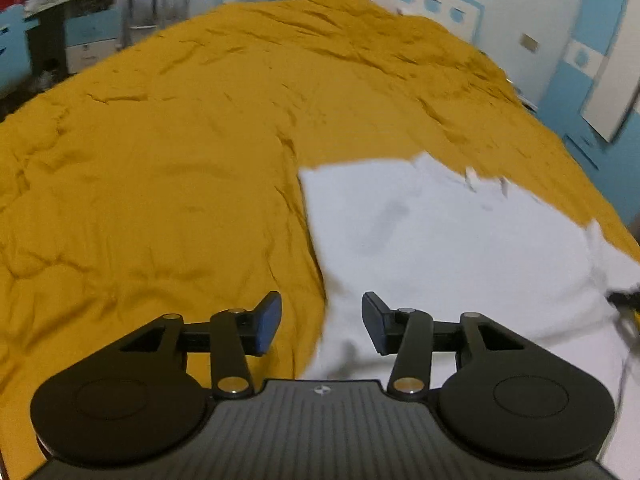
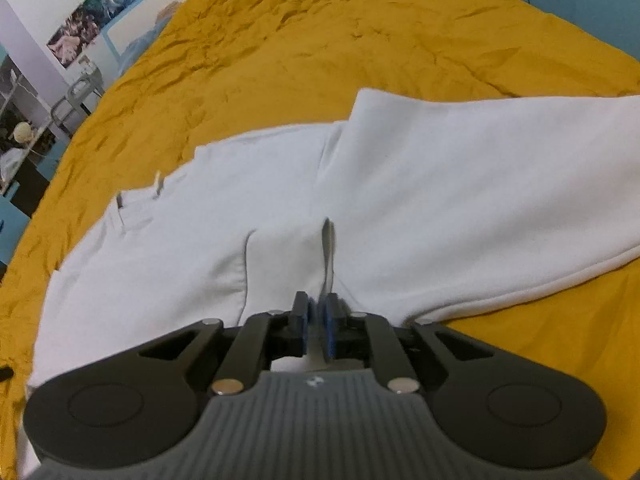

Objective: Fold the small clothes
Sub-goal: 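Grasp the other sleeve cuff with the right tool, then carry the held sleeve across the shirt body with the right tool and release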

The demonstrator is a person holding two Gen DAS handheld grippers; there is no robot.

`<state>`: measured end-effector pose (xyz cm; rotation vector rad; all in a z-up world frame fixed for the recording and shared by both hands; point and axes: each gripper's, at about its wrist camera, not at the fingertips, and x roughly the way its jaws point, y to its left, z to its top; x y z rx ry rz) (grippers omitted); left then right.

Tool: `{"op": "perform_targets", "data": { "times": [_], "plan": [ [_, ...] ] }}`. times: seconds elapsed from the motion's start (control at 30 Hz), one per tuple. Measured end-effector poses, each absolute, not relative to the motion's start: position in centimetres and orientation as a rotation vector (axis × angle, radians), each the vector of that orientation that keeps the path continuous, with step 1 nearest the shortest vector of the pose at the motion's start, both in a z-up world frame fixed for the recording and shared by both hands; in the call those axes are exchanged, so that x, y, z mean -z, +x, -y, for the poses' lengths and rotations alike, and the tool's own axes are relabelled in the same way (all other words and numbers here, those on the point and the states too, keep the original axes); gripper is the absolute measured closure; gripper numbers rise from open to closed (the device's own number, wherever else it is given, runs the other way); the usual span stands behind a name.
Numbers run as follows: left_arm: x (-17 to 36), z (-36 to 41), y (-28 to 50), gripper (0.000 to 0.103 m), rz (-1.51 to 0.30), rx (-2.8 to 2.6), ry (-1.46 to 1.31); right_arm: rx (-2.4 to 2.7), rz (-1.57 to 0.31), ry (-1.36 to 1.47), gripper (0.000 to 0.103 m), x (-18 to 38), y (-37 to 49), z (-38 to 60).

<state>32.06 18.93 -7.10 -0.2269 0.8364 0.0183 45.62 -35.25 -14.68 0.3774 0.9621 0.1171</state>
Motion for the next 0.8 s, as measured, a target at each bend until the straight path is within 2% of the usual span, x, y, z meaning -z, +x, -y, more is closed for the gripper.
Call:
{"op": "perform_targets", "data": {
  "times": [0.03, 0.07, 0.1, 0.27, 0.3, 0.33, 0.37, 0.4, 0.47, 0.67, 0.8],
  "plan": [
    [7.3, -19.1, 33.1, 0.049, -0.83, -0.03, -0.248, -0.117, -0.953, 0.389, 0.093, 14.4, 45.6, 35.3],
    [7.7, -19.5, 34.1, 0.049, -0.818, -0.039, -0.285, -0.115, -0.942, 0.407, 0.082, 14.2, 45.2, 35.1],
    [8.1, -19.8, 35.1, 0.049, -0.812, -0.047, -0.327, -0.119, -0.926, 0.441, 0.078, 14.0, 45.5, 35.4],
    [11.6, -20.5, 39.8, 0.05, -0.836, -0.07, -0.517, -0.126, -0.905, 0.488, 0.075, 13.8, 46.9, 35.8],
    [12.3, -20.4, 40.4, 0.061, -0.845, -0.082, -0.533, -0.124, -0.907, 0.482, 0.075, 13.9, 47.4, 35.8],
    [12.9, -20.4, 40.9, 0.066, -0.855, -0.098, -0.549, -0.123, -0.912, 0.481, 0.077, 14.1, 47.7, 35.7],
    [13.4, -20.5, 41.3, 0.076, -0.859, -0.109, -0.559, -0.123, -0.919, 0.485, 0.091, 14.4, 48.1, 35.6],
    [13.6, -20.6, 41.5, 0.092, -0.849, -0.097, -0.569, -0.131, -0.921, 0.485, 0.103, 14.6, 48.3, 35.5],
    [13.2, -20.5, 41.1, 0.098, -0.817, -0.095, -0.562, -0.143, -0.901, 0.469, 0.103, 14.5, 48.0, 35.2],
    [11.8, -20.1, 39.7, 0.099, -0.747, -0.103, -0.499, -0.161, -0.736, 0.525, 0.103, 12.1, 45.8, 36.0],
    [12.9, -19.3, 41.0, 0.097, -0.792, -0.135, -0.44, -0.091, -0.837, 0.451, 0.103, 14.8, 47.8, 35.1]
  ]
}}
